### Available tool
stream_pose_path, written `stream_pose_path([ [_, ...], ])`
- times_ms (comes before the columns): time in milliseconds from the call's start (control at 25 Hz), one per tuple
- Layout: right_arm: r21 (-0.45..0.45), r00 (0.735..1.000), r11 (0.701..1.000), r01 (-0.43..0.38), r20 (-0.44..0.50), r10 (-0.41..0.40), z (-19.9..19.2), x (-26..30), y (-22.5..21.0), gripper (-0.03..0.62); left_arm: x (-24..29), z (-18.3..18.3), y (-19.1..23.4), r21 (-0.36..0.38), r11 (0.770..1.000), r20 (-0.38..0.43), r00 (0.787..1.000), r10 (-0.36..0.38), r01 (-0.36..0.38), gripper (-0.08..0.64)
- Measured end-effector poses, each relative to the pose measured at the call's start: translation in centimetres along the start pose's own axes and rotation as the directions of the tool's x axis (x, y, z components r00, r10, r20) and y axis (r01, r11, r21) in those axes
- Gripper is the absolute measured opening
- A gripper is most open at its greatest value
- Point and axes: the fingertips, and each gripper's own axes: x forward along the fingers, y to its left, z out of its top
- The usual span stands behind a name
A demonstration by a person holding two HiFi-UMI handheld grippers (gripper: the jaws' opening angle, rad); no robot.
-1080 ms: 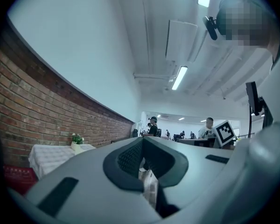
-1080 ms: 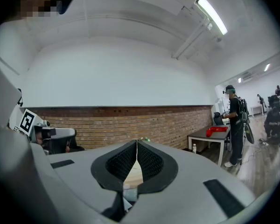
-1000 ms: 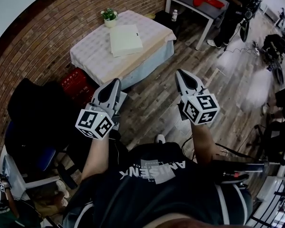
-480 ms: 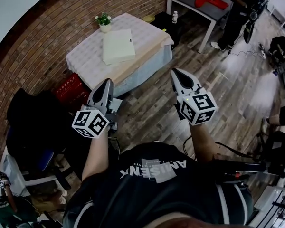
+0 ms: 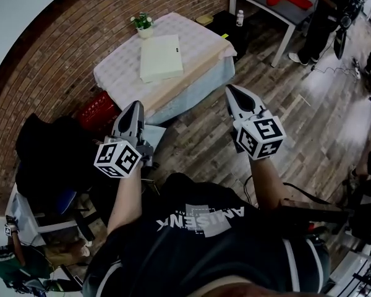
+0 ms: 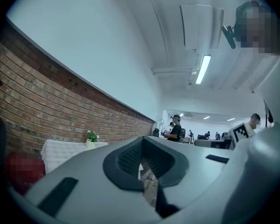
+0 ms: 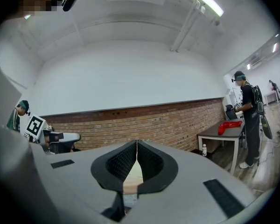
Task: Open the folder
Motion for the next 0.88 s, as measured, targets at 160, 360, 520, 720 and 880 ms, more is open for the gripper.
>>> stream_pose_path([
  [160,-0.007,1.000,1.000,-0.020,0.001,0.020,0.1,1.3,-0.3,0.040,0.9,-0.3,0.5,0.035,0.999,-0.008,1.000,0.016,-0.015,0.012],
  [360,-0.029,1.000,0.999,-0.018,-0.012,0.018,0.0,4.8,-0.7,0.040,3.2,-0.5,3.2,0.073,0.997,-0.019,1.000,0.020,-0.019,0.012],
  [520,-0.039,1.000,0.999,-0.007,-0.027,0.006,0.2,8.4,-1.1,0.040,5.9,-0.6,6.0,0.110,0.994,-0.032,0.999,0.009,-0.005,0.012],
  [720,-0.072,0.999,0.997,0.006,-0.039,-0.009,0.7,12.8,-1.7,0.040,9.9,0.0,9.9,0.155,0.988,-0.026,1.000,-0.004,0.008,0.014],
  [880,-0.073,0.998,0.997,0.020,-0.061,-0.024,0.4,16.7,-2.2,0.040,12.7,0.0,13.1,0.166,0.986,-0.030,1.000,-0.007,0.012,0.014],
])
